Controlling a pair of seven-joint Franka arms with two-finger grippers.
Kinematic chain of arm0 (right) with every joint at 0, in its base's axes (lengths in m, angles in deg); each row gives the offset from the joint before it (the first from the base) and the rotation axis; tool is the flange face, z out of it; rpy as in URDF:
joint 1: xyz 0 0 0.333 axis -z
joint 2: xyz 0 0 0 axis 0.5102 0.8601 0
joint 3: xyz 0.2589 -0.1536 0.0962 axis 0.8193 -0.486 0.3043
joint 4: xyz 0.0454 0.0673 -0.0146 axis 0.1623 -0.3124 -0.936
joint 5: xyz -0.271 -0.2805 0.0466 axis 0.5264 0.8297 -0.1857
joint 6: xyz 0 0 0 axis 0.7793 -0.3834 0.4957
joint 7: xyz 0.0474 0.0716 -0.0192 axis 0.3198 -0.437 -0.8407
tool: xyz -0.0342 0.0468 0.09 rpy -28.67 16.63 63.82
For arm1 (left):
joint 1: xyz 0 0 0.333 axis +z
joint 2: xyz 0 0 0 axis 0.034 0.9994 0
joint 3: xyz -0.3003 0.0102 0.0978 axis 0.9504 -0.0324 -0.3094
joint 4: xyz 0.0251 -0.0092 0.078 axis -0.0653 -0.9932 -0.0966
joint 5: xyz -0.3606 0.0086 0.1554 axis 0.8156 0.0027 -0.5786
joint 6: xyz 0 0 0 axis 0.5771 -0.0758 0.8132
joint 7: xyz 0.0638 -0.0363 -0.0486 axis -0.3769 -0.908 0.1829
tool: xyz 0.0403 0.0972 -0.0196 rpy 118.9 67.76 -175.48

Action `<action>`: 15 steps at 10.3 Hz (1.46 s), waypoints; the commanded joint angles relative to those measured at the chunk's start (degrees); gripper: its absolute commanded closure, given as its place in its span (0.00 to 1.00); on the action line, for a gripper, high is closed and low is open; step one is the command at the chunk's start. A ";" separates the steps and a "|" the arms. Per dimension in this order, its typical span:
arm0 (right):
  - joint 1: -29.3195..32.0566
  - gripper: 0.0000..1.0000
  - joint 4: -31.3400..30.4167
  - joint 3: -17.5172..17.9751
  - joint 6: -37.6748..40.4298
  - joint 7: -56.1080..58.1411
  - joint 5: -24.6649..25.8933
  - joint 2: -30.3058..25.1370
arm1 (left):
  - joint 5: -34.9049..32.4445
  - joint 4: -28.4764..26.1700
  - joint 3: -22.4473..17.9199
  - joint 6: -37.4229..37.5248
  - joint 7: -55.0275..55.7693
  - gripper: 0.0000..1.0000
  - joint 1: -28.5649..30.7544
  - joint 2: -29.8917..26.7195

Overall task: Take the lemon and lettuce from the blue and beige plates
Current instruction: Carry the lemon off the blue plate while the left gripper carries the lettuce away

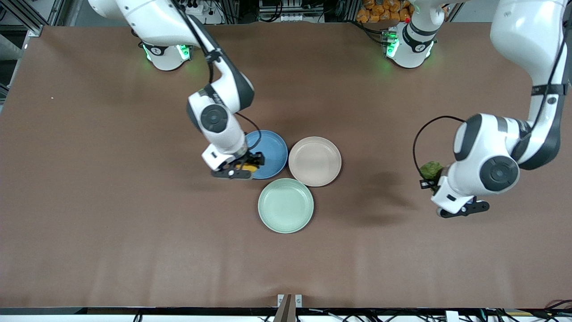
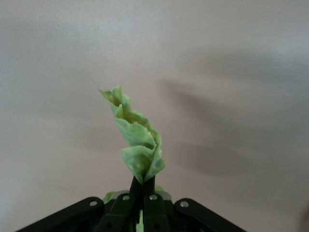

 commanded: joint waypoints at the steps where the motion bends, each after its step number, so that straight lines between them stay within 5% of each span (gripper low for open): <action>1: 4.14 0.93 -0.78 0.43 2.09 4.84 0.24 -2.50 | -1.41 0.89 0.78 0.05 -1.27 1.00 1.96 3.40; 2: 5.19 0.93 -0.78 -0.18 2.01 5.12 2.50 -2.51 | -1.76 0.98 0.78 -0.57 -1.27 0.78 1.70 4.46; 3: 5.90 0.93 -0.69 -0.36 1.83 4.86 4.70 -2.51 | -2.37 1.07 0.78 -0.57 -1.27 0.17 1.52 4.82; 4: 7.47 0.92 -0.69 -0.89 1.66 5.55 6.29 -2.33 | -2.47 1.16 0.78 -0.57 -1.09 0.00 1.35 4.56; 7: 13.36 0.92 -0.61 -0.98 1.22 12.65 8.41 -1.72 | -2.82 2.83 1.22 0.21 -0.39 0.00 -0.14 1.68; 15: 30.24 0.89 0.19 -0.89 -10.64 35.51 9.65 5.13 | -1.86 2.83 4.56 7.33 -2.49 0.00 0.29 -18.97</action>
